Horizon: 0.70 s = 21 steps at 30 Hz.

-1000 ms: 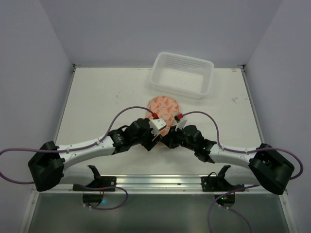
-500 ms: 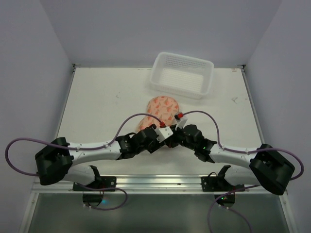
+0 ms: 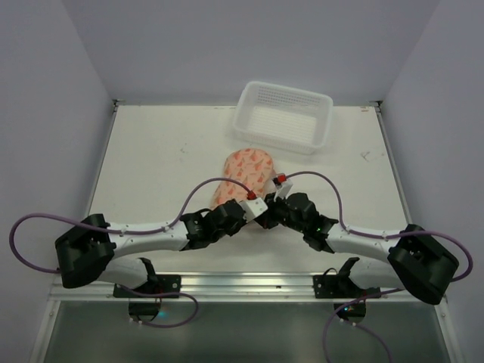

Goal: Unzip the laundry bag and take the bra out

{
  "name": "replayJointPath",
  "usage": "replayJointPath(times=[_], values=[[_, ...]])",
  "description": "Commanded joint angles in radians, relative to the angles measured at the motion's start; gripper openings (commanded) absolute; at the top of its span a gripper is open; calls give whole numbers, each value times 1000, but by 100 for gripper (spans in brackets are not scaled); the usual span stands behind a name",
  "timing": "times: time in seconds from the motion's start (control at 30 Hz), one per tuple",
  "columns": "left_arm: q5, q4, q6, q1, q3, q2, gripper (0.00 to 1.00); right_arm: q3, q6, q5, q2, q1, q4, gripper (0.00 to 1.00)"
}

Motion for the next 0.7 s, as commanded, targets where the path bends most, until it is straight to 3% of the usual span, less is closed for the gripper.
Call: replayJointPath(times=[0.0, 0.67], values=[[-53, 16, -17, 2, -37, -65, 0, 7, -28, 24, 1, -54, 32, 0], [72, 18, -25, 3, -123, -245, 0, 127, -111, -68, 152, -309, -11, 0]])
